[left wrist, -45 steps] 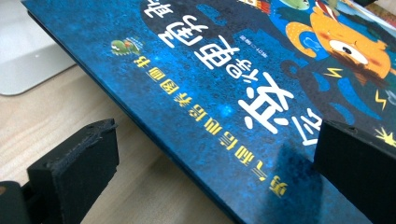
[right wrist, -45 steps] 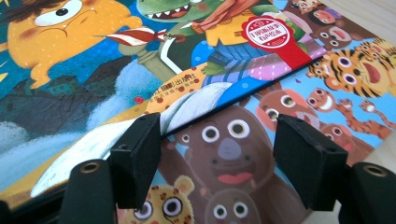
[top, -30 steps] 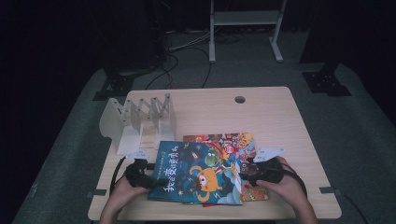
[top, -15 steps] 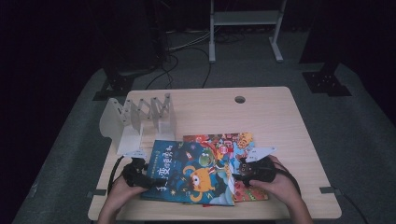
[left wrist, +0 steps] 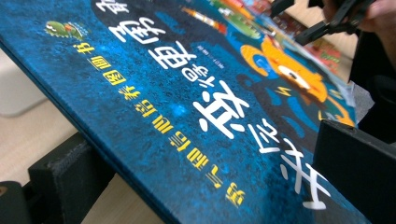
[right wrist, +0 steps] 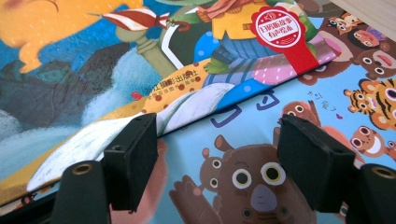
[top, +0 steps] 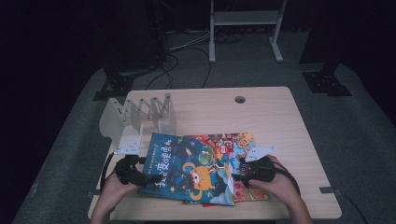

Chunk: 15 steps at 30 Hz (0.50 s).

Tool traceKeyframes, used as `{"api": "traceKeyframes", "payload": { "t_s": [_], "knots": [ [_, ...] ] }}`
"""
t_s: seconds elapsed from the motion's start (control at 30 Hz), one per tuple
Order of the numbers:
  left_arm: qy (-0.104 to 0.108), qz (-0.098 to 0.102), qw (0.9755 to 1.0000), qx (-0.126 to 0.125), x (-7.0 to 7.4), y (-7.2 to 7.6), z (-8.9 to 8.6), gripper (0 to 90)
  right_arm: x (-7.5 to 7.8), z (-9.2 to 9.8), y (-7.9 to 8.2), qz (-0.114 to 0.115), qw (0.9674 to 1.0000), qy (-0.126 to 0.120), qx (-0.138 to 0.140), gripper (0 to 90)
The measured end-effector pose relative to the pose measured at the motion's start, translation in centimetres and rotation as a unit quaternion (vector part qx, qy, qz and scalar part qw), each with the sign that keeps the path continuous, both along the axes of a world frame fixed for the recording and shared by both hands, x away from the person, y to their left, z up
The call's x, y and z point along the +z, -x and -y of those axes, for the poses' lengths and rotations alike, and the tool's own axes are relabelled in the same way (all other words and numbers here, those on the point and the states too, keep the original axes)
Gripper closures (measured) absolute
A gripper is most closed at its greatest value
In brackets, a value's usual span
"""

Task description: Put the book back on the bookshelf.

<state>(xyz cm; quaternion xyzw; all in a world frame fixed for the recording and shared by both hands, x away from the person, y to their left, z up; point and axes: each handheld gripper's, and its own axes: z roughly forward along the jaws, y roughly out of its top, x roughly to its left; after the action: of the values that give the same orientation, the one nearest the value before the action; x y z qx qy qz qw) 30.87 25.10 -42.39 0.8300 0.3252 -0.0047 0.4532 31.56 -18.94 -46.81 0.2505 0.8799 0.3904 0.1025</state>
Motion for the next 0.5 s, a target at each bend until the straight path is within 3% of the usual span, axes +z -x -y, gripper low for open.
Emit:
{"api": "traceKeyframes", "payload": {
  "t_s": [0.23,0.37,0.5],
  "knots": [
    [-0.013,0.025,0.9996,-0.008,2.7,0.3,0.3,0.0,0.1,-0.1,0.1,-0.004,1.0000,0.003,0.003,28.9],
    [-0.043,0.024,0.9987,-0.015,3.7,0.4,0.8,0.0,0.2,-0.2,0.1,-0.006,0.9999,0.006,0.006,28.9],
    [-0.036,0.032,0.9987,-0.017,4.3,0.8,0.9,0.0,0.1,-0.3,0.2,-0.006,0.9999,0.005,0.008,28.8]
  ]
}}
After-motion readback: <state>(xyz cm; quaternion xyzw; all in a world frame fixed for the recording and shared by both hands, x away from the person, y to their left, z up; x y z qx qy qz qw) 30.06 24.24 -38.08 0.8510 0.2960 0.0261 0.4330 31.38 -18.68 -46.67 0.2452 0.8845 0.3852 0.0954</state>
